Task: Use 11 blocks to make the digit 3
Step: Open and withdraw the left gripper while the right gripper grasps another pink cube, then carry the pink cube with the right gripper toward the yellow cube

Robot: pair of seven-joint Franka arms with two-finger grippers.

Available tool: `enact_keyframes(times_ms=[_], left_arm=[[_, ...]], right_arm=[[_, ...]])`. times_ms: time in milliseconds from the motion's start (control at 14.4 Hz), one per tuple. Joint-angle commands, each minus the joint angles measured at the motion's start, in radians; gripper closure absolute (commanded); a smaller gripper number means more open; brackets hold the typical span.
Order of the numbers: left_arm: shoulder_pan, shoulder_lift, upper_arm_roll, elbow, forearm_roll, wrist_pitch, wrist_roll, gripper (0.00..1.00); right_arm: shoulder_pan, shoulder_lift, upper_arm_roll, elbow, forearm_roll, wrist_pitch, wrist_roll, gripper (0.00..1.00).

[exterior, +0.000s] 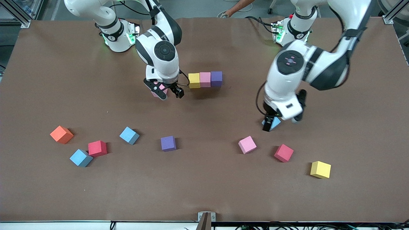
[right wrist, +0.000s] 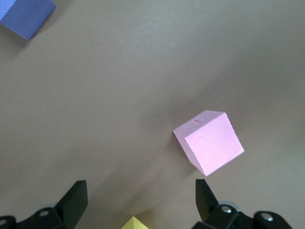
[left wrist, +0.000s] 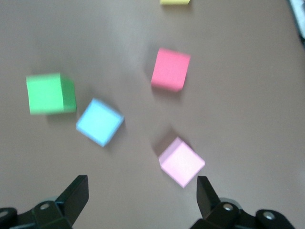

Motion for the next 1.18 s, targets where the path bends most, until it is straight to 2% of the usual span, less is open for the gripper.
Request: enact_keyframes(times_ms=[0, 277, 485, 693, 901, 1109], left_arm=[[0.046, 0.024, -0.012, 0.105, 0.017, -0.097, 0.206, 0.00], [0.074, -0.006, -0.010, 0.140, 0.026, -0.178, 0.540, 0.00], [0.103, -0.025, -0.013, 0.221, 0.014, -0.287, 0.784, 0.00], [0.102, -0.089, 0.010, 0.245, -0.012, -0.333, 0.938, 0.00], [0.047, -0.196, 0.190, 0.231, -0.225, -0.384, 1.113, 0.00], [-0.019, -0.268, 0.324, 0.203, -0.258, -0.426, 1.292, 0.00]], right_arm=[[-0.018, -0.055, 0.012, -0.107, -0.027, 0.092, -0.068, 0.00], [-0.053, -0.141, 0.014, -0.230, -0.025, 0.127, -0.268, 0.00], [-0.122, -0.175, 0.017, -0.297, -0.016, 0.144, -0.515, 0.00], [-0.136, -0.187, 0.017, -0.377, -0.007, 0.236, -0.589, 0.00], [-0.136, -0.178, 0.015, -0.439, 0.016, 0.357, -0.591, 0.00], [-0.132, -0.170, 0.017, -0.448, 0.044, 0.376, -0.590, 0.00]])
